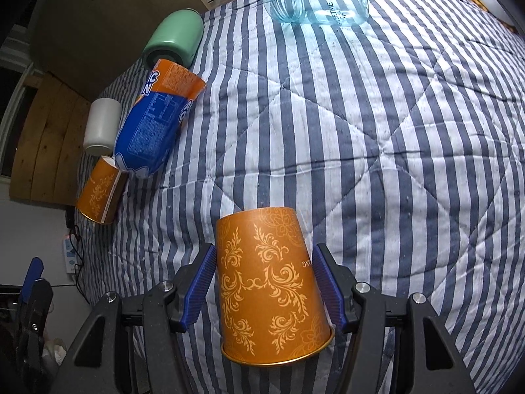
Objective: Flip cup upside down
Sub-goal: 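Carry the cup toward the left tool and open the right gripper, then close the left gripper around the orange cup's body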
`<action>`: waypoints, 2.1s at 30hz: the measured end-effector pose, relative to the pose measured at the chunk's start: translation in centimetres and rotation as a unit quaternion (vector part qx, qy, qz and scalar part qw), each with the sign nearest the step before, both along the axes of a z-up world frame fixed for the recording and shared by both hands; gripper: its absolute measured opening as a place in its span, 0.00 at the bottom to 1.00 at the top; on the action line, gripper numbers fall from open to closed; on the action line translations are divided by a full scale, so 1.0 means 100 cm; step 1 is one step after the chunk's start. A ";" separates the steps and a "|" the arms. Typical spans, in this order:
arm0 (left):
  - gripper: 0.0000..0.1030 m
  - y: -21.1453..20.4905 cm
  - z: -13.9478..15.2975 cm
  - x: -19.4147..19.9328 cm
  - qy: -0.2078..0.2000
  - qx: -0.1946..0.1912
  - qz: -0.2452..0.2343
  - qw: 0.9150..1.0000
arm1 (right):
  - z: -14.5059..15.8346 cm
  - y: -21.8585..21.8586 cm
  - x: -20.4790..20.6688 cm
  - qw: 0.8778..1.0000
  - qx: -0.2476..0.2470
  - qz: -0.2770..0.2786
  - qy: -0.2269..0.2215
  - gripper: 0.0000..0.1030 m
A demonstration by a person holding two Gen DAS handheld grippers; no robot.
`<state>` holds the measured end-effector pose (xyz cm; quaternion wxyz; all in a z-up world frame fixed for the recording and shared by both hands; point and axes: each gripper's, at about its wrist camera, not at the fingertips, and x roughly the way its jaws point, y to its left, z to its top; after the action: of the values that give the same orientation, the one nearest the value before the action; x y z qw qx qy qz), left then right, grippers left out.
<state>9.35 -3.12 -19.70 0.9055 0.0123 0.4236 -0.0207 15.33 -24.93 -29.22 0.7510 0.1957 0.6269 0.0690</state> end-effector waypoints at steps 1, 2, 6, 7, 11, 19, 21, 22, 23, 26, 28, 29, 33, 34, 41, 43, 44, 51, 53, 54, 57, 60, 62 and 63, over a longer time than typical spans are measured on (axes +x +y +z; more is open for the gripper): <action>0.97 -0.001 -0.002 0.000 0.002 0.000 -0.001 1.000 | -0.001 0.001 -0.001 1.000 -0.001 0.001 -0.001 0.55; 0.97 -0.002 -0.004 0.001 0.005 0.001 -0.003 1.000 | 0.000 0.002 -0.002 1.000 -0.003 0.003 -0.002 0.55; 0.96 -0.005 -0.010 0.004 0.016 0.001 -0.010 1.000 | 0.000 0.007 -0.004 1.000 -0.009 0.006 -0.007 0.55; 0.96 -0.007 -0.012 0.005 0.019 0.001 -0.012 1.000 | 0.000 0.008 -0.004 1.000 -0.011 0.007 -0.008 0.55; 0.96 -0.010 -0.016 0.008 0.028 0.002 -0.022 0.999 | 0.002 0.008 -0.005 1.000 -0.017 0.009 -0.014 0.55; 0.96 -0.021 -0.024 0.013 0.037 0.010 -0.046 0.998 | 0.011 0.001 -0.009 0.999 -0.020 0.004 -0.029 0.57; 0.96 -0.024 -0.024 0.015 0.040 0.012 -0.056 0.998 | 0.014 -0.003 -0.010 0.999 -0.017 -0.001 -0.031 0.58; 0.96 -0.026 -0.024 0.016 0.041 0.014 -0.062 0.997 | 0.016 -0.005 -0.012 0.999 -0.016 -0.004 -0.034 0.58; 0.96 -0.028 -0.025 0.017 0.041 0.018 -0.069 0.997 | 0.018 -0.007 -0.013 0.999 -0.014 -0.006 -0.036 0.58; 0.96 -0.035 -0.025 0.022 0.041 0.026 -0.084 0.995 | 0.025 -0.015 -0.019 0.999 -0.012 -0.017 -0.044 0.58; 0.96 -0.039 -0.026 0.026 0.041 0.030 -0.093 0.994 | 0.029 -0.021 -0.024 0.998 -0.009 -0.025 -0.051 0.58; 0.96 -0.041 -0.027 0.028 0.042 0.033 -0.097 0.994 | 0.031 -0.024 -0.027 0.998 -0.009 -0.030 -0.054 0.58; 0.95 -0.049 -0.033 0.036 0.056 0.030 -0.115 0.991 | 0.038 -0.037 -0.037 0.997 -0.008 -0.049 -0.057 0.58; 0.95 -0.050 -0.035 0.038 0.062 0.026 -0.118 0.991 | 0.039 -0.041 -0.040 0.997 -0.007 -0.055 -0.058 0.58; 0.95 -0.066 -0.050 0.050 0.106 -0.003 -0.138 0.985 | 0.052 -0.063 -0.064 0.994 -0.023 -0.082 -0.068 0.58; 0.95 -0.072 -0.052 0.051 0.111 -0.007 -0.141 0.984 | 0.054 -0.069 -0.072 0.993 -0.028 -0.089 -0.071 0.58; 0.95 -0.075 -0.052 0.051 0.114 -0.011 -0.141 0.983 | 0.055 -0.071 -0.075 0.993 -0.030 -0.090 -0.071 0.58; 0.95 -0.095 -0.063 0.061 0.152 -0.046 -0.139 0.977 | 0.057 -0.085 -0.098 0.991 -0.049 -0.104 -0.071 0.58; 0.95 -0.102 -0.067 0.064 0.166 -0.054 -0.139 0.975 | 0.056 -0.086 -0.102 0.990 -0.055 -0.107 -0.071 0.58; 0.95 -0.104 -0.069 0.066 0.174 -0.059 -0.137 0.973 | 0.056 -0.087 -0.105 0.990 -0.058 -0.108 -0.072 0.58; 0.95 -0.109 -0.076 0.071 0.192 -0.076 -0.129 0.970 | 0.056 -0.090 -0.112 0.989 -0.066 -0.108 -0.075 0.58; 0.94 -0.113 -0.083 0.074 0.205 -0.087 -0.122 0.967 | 0.058 -0.094 -0.119 0.988 -0.075 -0.108 -0.079 0.58; 0.94 -0.115 -0.085 0.075 0.211 -0.090 -0.119 0.966 | 0.060 -0.096 -0.124 0.987 -0.085 -0.108 -0.083 0.58; 0.94 -0.117 -0.086 0.075 0.212 -0.090 -0.118 0.966 | 0.060 -0.096 -0.124 0.987 -0.088 -0.107 -0.084 0.58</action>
<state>16.90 -14.78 -28.30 0.7835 -0.0246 0.5979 -0.1675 2.90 -34.55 -23.21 0.8183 0.1888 0.5406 -0.0510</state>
